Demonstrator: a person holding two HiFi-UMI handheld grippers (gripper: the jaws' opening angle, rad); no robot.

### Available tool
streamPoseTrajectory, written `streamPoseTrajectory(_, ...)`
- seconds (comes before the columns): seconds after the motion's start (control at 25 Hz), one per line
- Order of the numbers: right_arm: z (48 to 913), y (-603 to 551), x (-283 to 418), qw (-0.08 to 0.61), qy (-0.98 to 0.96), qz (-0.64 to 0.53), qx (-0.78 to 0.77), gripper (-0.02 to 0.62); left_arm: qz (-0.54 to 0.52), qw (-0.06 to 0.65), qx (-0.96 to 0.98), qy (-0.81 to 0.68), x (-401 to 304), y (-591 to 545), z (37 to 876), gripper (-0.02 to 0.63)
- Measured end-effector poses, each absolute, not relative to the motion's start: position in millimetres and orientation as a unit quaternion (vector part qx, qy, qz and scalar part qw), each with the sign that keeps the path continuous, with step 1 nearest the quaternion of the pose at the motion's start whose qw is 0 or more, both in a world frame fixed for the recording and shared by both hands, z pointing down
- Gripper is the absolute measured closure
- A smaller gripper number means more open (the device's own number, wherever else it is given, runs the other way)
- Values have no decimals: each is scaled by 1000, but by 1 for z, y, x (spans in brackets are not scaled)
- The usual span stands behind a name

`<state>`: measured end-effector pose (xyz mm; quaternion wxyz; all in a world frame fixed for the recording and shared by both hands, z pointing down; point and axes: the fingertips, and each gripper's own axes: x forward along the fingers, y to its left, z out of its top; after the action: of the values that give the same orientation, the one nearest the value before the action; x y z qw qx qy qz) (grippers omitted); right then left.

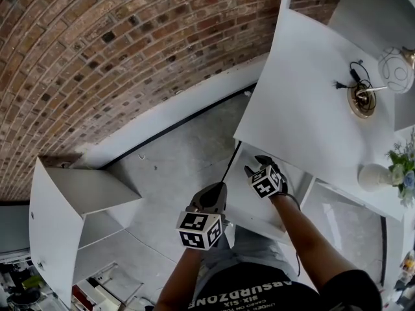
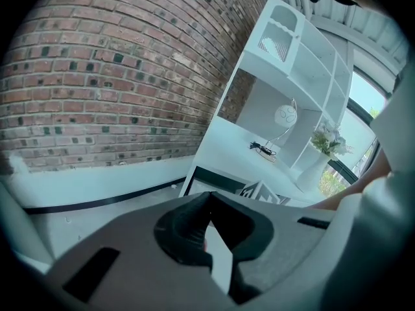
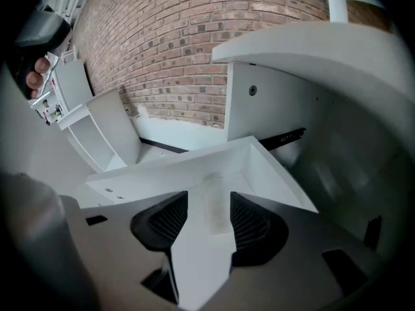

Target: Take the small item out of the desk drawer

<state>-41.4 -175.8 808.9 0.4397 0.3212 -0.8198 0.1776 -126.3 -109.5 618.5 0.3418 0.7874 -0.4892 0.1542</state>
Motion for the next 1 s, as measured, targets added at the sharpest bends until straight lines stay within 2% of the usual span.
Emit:
streamPoseTrajectory(0.76,855,-180,-41,476,-807,137,323,408,143,332,788,-499,-129,-98,643,601)
streamPoseTrajectory(1.0,864,-177,-39,497,-796,126,322,454,142,331,787,-500,-130,-92,645,601)
